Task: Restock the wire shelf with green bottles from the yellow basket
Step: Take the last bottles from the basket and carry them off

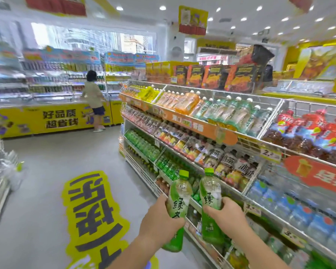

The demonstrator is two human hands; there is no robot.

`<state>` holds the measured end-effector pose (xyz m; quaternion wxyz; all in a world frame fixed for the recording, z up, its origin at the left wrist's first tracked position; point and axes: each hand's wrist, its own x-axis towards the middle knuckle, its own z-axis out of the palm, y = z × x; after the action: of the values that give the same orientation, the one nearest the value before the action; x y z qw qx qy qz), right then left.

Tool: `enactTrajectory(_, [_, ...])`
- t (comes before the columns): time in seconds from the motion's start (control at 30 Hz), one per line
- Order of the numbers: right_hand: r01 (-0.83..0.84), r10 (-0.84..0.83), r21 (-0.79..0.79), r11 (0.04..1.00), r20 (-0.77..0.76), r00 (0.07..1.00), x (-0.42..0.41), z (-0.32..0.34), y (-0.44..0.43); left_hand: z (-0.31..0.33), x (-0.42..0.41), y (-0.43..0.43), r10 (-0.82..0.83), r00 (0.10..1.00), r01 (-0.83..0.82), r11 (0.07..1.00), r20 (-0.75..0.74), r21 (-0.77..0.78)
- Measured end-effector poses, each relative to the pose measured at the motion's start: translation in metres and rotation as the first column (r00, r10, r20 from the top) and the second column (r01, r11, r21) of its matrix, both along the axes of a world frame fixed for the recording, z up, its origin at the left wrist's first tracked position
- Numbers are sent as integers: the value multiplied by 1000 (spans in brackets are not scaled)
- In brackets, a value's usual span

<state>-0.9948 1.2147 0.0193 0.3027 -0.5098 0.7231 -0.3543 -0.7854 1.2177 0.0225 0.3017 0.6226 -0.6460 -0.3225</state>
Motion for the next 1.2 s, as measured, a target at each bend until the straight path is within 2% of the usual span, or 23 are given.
enactTrajectory(0.3, [-21,20,10,1000,52,998,31,-23,-136,-25,20,-129,42,998,-38,995,-37,97])
enactTrajectory(0.63, [9,-16,58,998,120,993,28,-63,-315,-46,24,-310,78,997,-76,990,-14,120])
enactTrajectory(0.8, [69,-84,85,994,182,980,28,-77,-386,-55,23,-397,27,1000,-27,989,2,146])
enactTrajectory(0.93, [97,-109,111,989,102,989,33,-97,-436,-79,29,-471,-38,999,32,984,28,175])
enactTrajectory(1.07, [188,-199,140,972,72,977,52,-129,-478,-117,44,-551,-148,986,130,972,78,197])
enactTrajectory(1.2, [328,-347,162,931,110,931,78,-165,-512,-147,59,-616,-305,946,273,932,108,237])
